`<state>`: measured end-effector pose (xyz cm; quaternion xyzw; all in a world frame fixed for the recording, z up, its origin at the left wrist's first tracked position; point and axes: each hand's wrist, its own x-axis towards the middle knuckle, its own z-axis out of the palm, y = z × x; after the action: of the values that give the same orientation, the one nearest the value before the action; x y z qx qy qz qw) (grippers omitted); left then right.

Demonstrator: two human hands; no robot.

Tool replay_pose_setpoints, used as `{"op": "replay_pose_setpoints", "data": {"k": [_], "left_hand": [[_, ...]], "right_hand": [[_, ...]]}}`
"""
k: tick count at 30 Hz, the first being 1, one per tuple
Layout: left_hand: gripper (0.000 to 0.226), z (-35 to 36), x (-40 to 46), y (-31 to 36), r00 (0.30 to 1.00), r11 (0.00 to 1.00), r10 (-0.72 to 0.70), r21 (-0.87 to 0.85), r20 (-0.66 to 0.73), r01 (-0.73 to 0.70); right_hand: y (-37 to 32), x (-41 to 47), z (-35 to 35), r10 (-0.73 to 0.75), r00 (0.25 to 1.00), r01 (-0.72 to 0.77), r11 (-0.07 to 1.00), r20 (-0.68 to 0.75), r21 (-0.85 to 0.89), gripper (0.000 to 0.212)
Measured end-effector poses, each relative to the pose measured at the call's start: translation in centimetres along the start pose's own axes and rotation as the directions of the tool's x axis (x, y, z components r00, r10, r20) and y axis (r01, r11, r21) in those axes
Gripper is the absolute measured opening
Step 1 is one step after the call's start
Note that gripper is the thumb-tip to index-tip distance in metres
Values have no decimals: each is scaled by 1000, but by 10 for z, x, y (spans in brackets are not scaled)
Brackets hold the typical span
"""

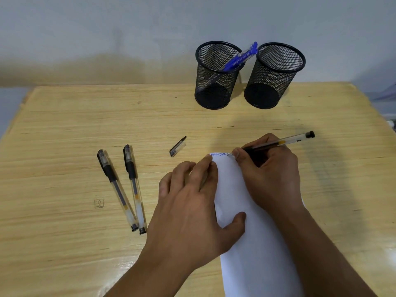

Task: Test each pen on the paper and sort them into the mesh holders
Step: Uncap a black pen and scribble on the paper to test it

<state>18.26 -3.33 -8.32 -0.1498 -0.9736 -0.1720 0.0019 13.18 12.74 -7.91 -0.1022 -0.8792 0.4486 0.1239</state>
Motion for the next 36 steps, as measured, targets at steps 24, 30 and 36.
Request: {"op": "replay_pose_setpoints", "data": {"k": [24, 30, 36], "left_hand": [[85, 0, 0, 1, 1000, 1000, -3, -13, -9, 3], [85, -1, 0, 1, 1000, 1000, 1, -4, -8, -1], [85, -1, 0, 1, 1000, 1000, -3, -2, -4, 3]], "right_hand": [[0, 1, 0, -10, 1000, 9, 1000, -19, -22, 14], [-1, 0, 3, -30, 998, 28, 999, -64, -32, 17], [1, 0, 4, -46, 995, 44, 999, -86, -28, 16]]}}
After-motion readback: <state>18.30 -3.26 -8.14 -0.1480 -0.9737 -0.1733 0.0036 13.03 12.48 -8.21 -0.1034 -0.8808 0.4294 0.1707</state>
